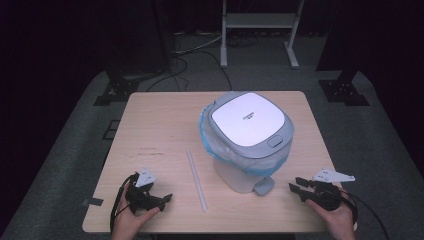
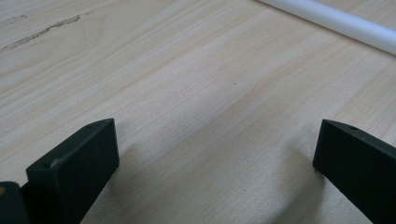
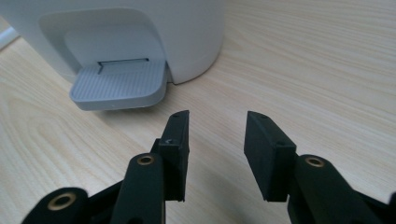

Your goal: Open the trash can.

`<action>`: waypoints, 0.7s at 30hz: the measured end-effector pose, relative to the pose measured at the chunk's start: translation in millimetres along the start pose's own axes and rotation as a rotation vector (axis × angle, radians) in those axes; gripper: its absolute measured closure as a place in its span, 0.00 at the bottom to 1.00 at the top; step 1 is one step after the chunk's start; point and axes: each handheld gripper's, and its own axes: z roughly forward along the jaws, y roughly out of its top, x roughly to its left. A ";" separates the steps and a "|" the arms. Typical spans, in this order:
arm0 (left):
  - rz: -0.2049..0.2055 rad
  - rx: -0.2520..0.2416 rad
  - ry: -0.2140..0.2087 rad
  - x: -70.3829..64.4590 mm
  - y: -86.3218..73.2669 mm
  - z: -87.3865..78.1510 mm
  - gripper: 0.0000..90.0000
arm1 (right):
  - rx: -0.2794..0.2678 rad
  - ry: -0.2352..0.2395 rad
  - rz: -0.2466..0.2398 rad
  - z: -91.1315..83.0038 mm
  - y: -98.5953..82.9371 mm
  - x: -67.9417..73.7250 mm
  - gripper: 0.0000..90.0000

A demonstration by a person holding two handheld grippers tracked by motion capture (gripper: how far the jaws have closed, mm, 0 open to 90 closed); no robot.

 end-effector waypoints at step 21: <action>0.001 0.000 0.000 0.1 0.2 0.2 0.00 | 0.001 0.043 -0.034 6.0 8.7 9.3 0.85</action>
